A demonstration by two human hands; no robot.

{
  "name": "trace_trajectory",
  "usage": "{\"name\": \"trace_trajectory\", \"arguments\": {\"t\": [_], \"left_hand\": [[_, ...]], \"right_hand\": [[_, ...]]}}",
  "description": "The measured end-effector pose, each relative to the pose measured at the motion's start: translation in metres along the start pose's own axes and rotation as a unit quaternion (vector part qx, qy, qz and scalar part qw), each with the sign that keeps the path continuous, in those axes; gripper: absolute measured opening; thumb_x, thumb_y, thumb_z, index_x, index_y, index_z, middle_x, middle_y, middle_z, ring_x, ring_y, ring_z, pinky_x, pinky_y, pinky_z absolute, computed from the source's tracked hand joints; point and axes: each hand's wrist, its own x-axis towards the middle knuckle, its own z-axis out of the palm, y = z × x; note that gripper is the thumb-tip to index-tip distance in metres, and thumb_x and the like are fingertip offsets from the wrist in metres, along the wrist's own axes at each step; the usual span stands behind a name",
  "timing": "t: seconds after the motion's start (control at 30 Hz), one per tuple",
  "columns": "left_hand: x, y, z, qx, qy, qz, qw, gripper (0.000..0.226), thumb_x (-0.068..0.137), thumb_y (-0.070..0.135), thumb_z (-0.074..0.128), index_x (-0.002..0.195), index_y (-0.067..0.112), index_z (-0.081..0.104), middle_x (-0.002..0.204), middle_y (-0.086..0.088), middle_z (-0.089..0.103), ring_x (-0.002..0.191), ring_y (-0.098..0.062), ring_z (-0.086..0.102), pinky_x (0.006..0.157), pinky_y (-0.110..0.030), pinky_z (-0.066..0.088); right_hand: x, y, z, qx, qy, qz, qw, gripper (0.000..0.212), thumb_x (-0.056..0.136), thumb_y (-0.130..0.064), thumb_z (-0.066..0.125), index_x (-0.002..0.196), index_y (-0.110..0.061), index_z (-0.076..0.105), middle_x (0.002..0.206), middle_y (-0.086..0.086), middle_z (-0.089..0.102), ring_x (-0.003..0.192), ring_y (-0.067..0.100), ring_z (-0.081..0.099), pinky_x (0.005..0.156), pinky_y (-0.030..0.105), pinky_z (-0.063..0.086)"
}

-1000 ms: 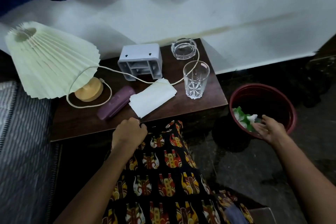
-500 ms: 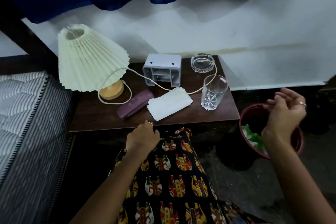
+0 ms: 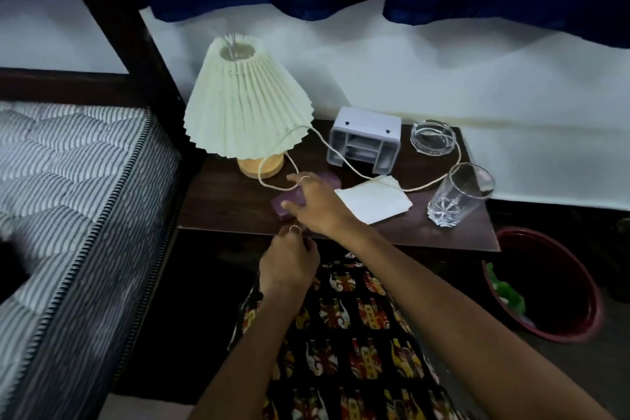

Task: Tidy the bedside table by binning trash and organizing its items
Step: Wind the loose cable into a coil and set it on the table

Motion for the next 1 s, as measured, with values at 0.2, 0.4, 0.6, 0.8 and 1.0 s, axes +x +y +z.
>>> {"name": "trace_trajectory", "arguments": {"t": [0.2,0.4,0.6,0.8,1.0], "left_hand": [[0.010,-0.015,-0.004,-0.051,0.008,-0.028,0.998,0.024,0.094,0.029,0.044,0.100,0.013,0.060,0.107,-0.001,0.059,0.091,-0.023,0.062,0.072,-0.037,0.049],[0.011,-0.018,-0.005,-0.069,0.051,-0.016,0.996,0.024,0.095,0.030,0.044,0.096,0.009,0.057,0.107,-0.003,0.057,0.087,-0.025,0.062,0.070,-0.039,0.051],[0.004,-0.010,-0.008,-0.124,0.155,0.068,0.978,0.051,0.090,0.023,0.059,0.134,0.011,0.038,0.139,-0.005,0.041,0.119,-0.026,0.051,0.091,-0.044,0.049],[0.010,0.005,-0.031,-0.113,0.135,0.218,0.960,0.057,0.087,0.030,0.066,0.136,0.011,0.045,0.141,-0.008,0.048,0.133,-0.024,0.041,0.107,-0.042,0.036],[-0.004,0.024,-0.074,-0.195,0.048,0.314,0.928,0.025,0.096,0.027,0.049,0.080,0.013,0.061,0.067,0.000,0.063,0.063,-0.009,0.057,0.065,-0.031,0.046]], "right_hand": [[0.026,-0.010,0.026,-0.098,0.022,-0.008,0.995,0.032,0.092,-0.027,0.055,0.122,-0.019,0.058,0.131,0.005,0.052,0.122,0.030,0.047,0.097,0.042,0.044],[0.011,-0.012,0.013,-0.043,0.124,-0.068,0.989,0.018,0.094,-0.021,0.051,0.098,-0.009,0.064,0.100,0.011,0.064,0.095,0.028,0.061,0.076,0.040,0.051],[-0.028,-0.020,-0.040,0.187,0.185,-0.052,0.963,0.019,0.096,-0.008,0.046,0.087,-0.014,0.062,0.085,0.006,0.067,0.078,0.019,0.067,0.074,0.025,0.057],[-0.072,-0.039,-0.101,0.463,0.170,-0.058,0.868,0.020,0.099,-0.012,0.041,0.087,-0.007,0.055,0.082,0.014,0.065,0.068,0.013,0.070,0.069,0.021,0.057],[-0.094,-0.035,-0.157,0.585,0.215,-0.018,0.782,0.019,0.097,-0.012,0.047,0.085,-0.004,0.059,0.076,0.010,0.070,0.072,0.019,0.071,0.067,0.022,0.057]]}}
